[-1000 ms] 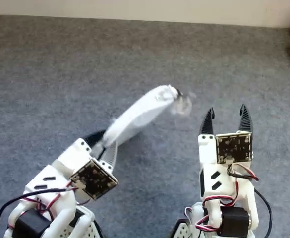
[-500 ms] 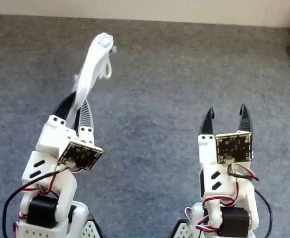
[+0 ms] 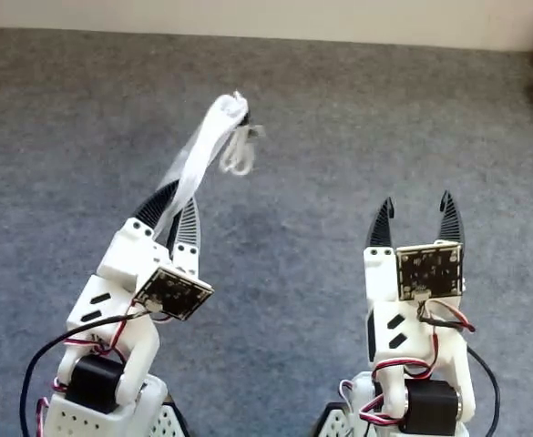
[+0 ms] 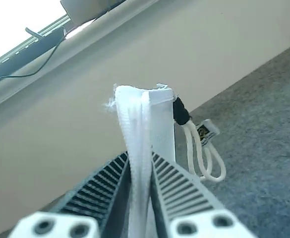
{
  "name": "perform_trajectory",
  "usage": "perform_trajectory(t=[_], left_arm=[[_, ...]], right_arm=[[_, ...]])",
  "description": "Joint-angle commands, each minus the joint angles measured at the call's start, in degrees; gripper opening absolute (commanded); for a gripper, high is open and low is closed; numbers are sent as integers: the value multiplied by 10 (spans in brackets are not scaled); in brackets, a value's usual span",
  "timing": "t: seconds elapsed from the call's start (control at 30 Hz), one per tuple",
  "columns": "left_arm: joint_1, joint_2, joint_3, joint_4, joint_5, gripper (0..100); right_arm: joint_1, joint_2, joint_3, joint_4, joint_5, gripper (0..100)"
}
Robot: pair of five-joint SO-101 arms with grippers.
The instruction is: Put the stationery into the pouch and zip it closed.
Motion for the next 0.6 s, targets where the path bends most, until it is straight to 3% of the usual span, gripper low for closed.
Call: perform_trajectory(t=[0.0,0.17,0.57], left_arm=[[6,0,24,-25,7,25],[6,0,43,-25,7,142],[-38,-1,37,-25,10,143]], right_arm=[[-12,-7,-7,3,-5,236],[-22,-7,-7,3,-5,236],[-20,-7,-11,4,-5,236]])
